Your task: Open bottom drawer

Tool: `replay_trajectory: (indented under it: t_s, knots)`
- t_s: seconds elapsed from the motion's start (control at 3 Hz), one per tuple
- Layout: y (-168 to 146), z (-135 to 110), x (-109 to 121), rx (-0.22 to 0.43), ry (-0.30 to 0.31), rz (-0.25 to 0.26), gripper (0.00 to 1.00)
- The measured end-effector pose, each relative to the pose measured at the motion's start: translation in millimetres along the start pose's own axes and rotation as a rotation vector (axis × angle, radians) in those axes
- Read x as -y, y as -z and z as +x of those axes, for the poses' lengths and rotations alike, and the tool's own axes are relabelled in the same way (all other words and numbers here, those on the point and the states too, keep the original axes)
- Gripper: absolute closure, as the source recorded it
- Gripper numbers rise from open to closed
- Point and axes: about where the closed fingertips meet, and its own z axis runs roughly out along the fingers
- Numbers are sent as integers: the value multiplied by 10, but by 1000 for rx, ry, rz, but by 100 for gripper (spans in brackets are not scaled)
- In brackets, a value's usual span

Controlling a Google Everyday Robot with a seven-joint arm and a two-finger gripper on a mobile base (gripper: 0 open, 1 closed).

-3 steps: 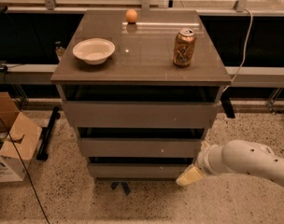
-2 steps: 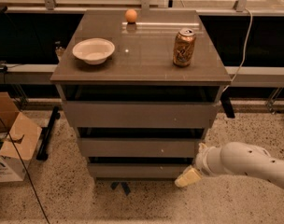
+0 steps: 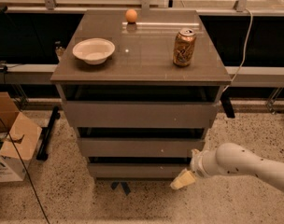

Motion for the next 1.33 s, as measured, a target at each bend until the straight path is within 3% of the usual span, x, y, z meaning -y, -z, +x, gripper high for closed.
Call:
replay_trajectory:
  t_s: [0.33, 0.67, 1.0, 1.33]
  knots:
    - [-308, 118, 58, 22, -45, -45, 0]
    - [-309, 119, 57, 22, -44, -45, 0]
    - [-379, 146, 38, 4, -21, -28, 0]
    - [-617, 296, 76, -55, -5, -36, 0]
